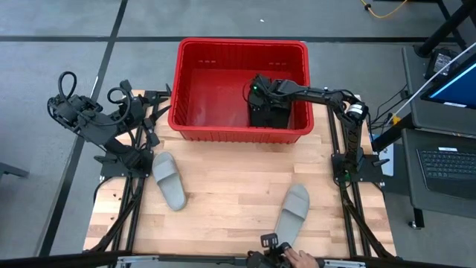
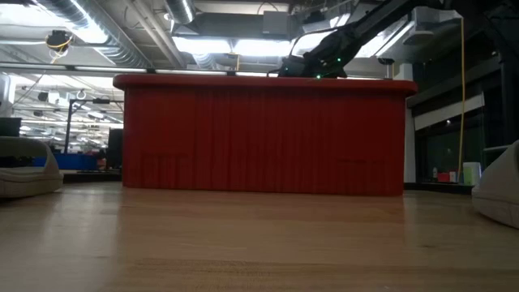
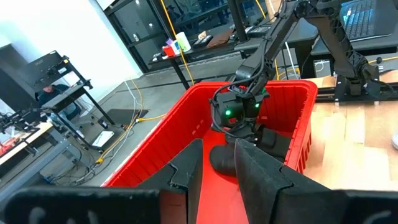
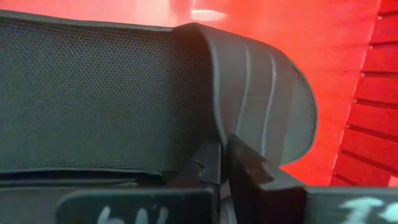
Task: Pick and place slides into bin
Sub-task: Put the black slide into the red bin, then put the right gray slide into the red bin
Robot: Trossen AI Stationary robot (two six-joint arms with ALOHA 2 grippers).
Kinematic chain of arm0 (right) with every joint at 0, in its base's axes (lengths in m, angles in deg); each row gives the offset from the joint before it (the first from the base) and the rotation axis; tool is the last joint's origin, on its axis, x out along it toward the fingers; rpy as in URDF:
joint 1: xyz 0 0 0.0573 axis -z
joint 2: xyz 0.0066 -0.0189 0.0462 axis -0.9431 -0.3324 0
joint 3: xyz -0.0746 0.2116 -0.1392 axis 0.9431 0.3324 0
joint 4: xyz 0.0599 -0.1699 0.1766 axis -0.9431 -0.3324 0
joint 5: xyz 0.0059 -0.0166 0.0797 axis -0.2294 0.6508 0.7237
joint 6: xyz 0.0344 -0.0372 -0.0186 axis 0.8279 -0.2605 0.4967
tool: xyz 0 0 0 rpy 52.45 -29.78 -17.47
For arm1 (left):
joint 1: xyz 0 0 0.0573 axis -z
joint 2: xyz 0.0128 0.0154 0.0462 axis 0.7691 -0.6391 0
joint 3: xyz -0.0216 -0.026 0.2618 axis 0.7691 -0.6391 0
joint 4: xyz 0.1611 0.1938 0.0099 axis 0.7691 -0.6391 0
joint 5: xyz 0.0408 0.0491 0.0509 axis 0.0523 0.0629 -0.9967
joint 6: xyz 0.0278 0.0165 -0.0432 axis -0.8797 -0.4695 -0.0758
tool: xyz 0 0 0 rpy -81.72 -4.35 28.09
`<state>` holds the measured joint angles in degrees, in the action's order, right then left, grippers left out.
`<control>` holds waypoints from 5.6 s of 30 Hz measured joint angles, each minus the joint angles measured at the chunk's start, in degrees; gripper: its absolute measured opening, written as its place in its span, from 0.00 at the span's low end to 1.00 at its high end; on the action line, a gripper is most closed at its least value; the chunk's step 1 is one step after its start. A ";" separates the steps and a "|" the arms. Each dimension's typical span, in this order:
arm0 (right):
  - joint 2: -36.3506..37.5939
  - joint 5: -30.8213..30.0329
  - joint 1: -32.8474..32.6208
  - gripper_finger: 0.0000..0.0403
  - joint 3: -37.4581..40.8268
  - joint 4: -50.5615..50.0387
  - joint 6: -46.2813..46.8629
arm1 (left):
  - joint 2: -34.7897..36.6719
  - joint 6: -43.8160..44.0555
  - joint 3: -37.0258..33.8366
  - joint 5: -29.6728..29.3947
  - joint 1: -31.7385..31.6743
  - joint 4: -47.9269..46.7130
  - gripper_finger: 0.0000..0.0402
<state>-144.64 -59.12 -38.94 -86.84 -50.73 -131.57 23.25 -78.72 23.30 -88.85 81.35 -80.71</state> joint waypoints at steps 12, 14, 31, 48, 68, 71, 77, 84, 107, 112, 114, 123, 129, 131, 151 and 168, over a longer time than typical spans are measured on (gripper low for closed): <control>0.48 2.41 -1.33 0.04 0.00 -2.02 0.00 | -0.02 0.00 0.00 0.00 0.01 0.00 0.22; 0.48 2.43 -1.31 0.04 0.00 -1.98 0.02 | -0.01 0.00 0.00 -0.01 0.01 0.00 0.22; 0.35 0.18 -1.46 0.34 0.13 -1.09 4.41 | -0.02 0.00 0.00 0.00 -0.01 0.00 0.22; 0.28 -0.22 -2.36 0.53 -1.82 -2.61 6.54 | -0.02 -0.02 0.00 1.46 0.00 -0.04 0.22; 0.31 2.32 -3.30 0.51 -25.40 -23.79 18.89 | 0.00 -0.02 0.00 2.43 0.00 -1.32 0.22; 0.31 0.61 -4.46 0.41 -29.85 -28.79 21.45 | 0.00 -0.04 0.00 2.42 -0.01 -2.22 0.22; 0.33 -0.74 -7.05 0.05 -39.77 -33.09 23.41 | 0.00 -1.60 0.00 2.40 0.00 -2.60 0.22; 0.39 -0.84 -9.63 0.01 -49.04 -36.48 27.37 | 0.00 -1.48 -0.44 2.46 -0.01 -3.65 0.22; 11.10 -9.99 -24.58 0.00 -26.74 -22.63 49.54 | 0.83 12.66 -1.51 8.65 2.16 -15.87 0.22; 20.17 -9.63 -27.78 0.00 -10.90 -11.82 53.67 | 3.19 18.02 -9.04 4.62 4.87 -13.36 0.22; 24.88 -9.78 -29.37 0.00 -5.08 -7.56 54.61 | 3.91 19.28 -11.79 3.54 5.76 -10.91 0.22; 41.98 -9.83 -40.59 0.01 12.99 3.64 56.34 | 4.13 6.95 -19.65 7.70 7.46 15.43 0.22; 48.19 -9.81 -49.67 0.00 18.57 1.29 62.67 | 3.12 -1.64 -26.76 14.65 6.31 37.31 0.22; 48.59 -9.73 -52.62 0.00 18.49 -1.38 64.51 | 2.31 -2.96 -28.26 16.17 5.90 42.43 0.22; 28.69 -7.91 -75.40 0.00 -2.22 -28.60 100.82 | 0.04 -4.11 -29.90 23.28 5.36 46.77 0.22; 6.67 0.07 -80.87 0.02 -22.40 -50.54 124.23 | 4.00 -4.52 -29.88 27.87 5.37 39.24 0.22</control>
<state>-137.97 -59.05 -119.81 -109.24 -101.27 -7.34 27.25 -83.24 -6.58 -60.98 86.72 -41.48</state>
